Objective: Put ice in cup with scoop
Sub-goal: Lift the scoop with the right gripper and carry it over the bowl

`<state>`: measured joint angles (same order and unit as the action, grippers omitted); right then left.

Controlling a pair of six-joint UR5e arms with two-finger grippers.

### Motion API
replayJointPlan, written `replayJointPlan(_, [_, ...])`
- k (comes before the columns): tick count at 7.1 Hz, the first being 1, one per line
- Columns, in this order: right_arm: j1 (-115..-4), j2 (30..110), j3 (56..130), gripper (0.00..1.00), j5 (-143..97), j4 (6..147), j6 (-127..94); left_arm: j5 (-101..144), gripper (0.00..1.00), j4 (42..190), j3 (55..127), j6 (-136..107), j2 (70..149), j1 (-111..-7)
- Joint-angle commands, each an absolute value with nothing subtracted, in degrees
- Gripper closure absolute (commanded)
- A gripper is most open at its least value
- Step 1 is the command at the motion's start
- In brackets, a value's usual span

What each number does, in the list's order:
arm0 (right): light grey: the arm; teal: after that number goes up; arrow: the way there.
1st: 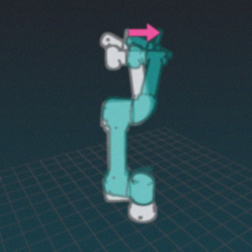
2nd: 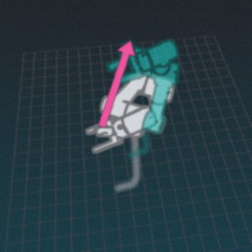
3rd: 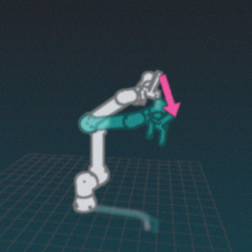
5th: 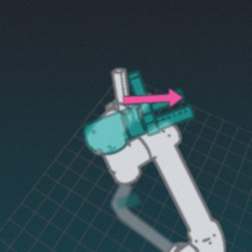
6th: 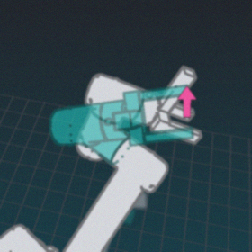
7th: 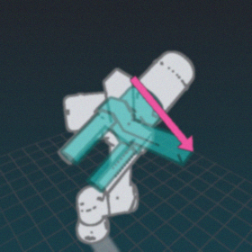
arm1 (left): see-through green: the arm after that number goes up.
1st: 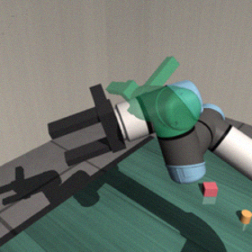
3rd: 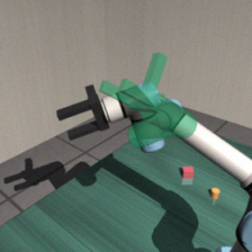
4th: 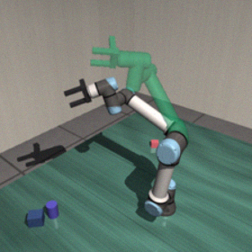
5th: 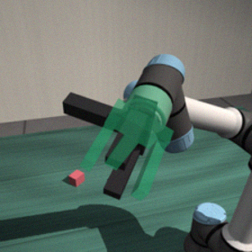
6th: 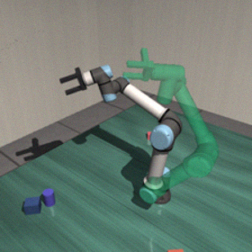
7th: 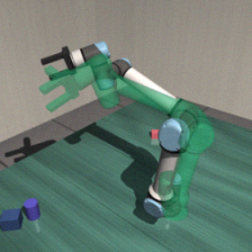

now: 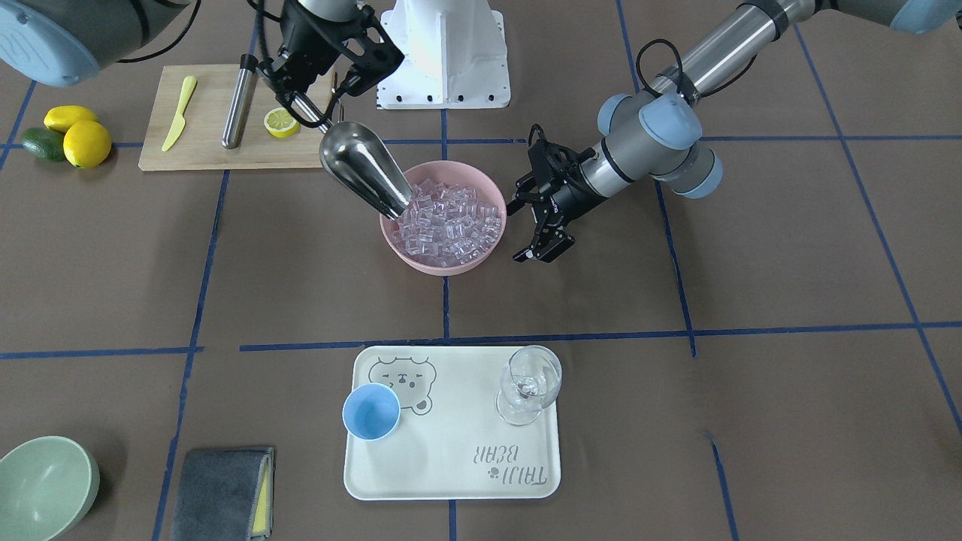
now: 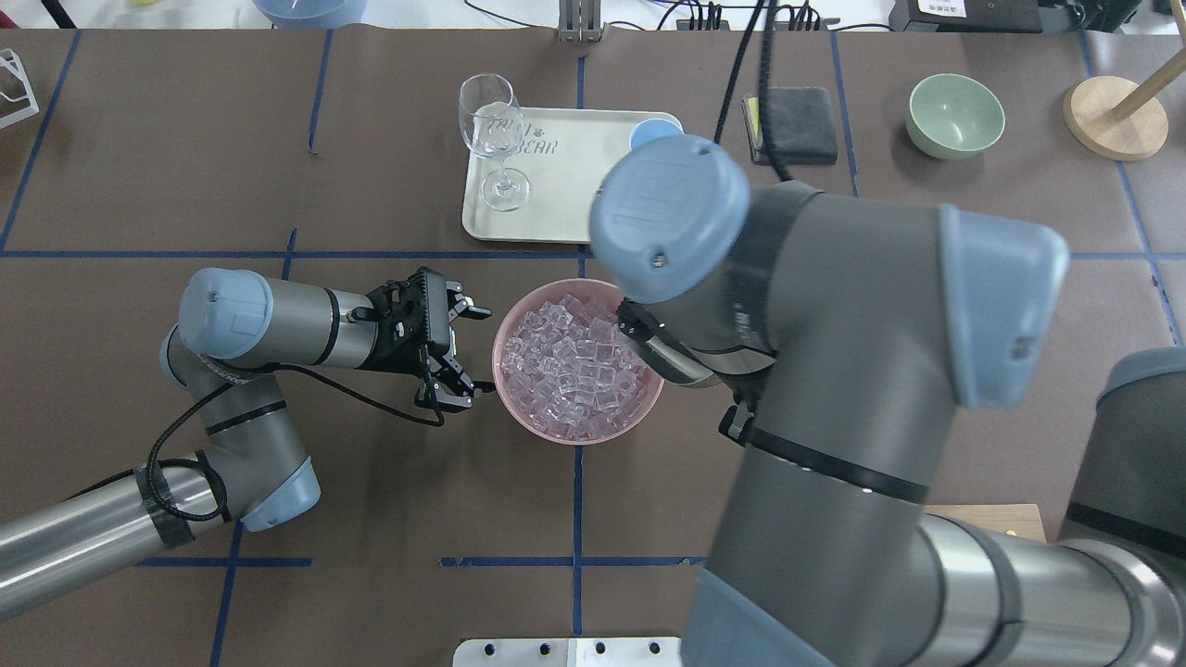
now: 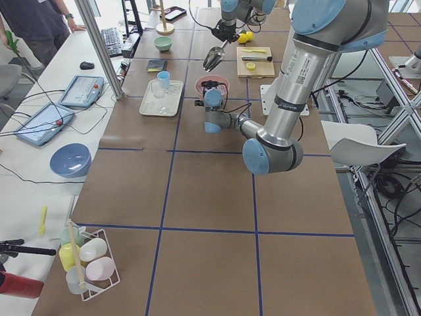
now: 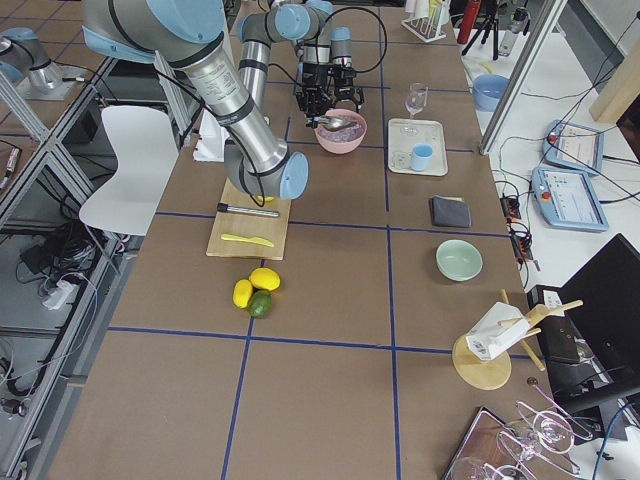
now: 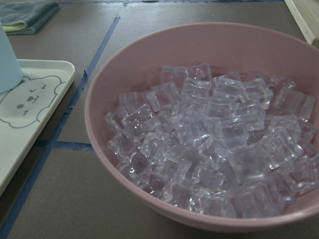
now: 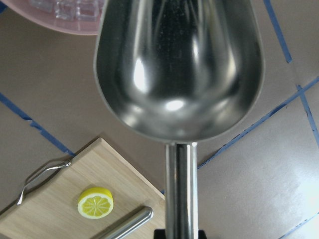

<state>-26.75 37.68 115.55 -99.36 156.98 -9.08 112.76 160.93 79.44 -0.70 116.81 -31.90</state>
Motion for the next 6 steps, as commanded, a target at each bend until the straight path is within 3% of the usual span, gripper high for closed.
replayJointPlan(1, [-25.93,31.05,103.85,1.0,-99.49,159.95,-1.79,112.76,0.0,160.93,79.37,-0.7,116.81,-31.9])
replayJointPlan(3, [-26.02,28.57,102.23,1.0,-101.5,165.21,-0.01,112.76,0.0,160.93,79.28,-0.7,116.72,-31.9])
replayJointPlan(6, [-26.02,24.09,91.26,1.0,-101.87,166.29,2.97,112.76,0.0,160.93,79.28,-0.7,116.72,-31.82])
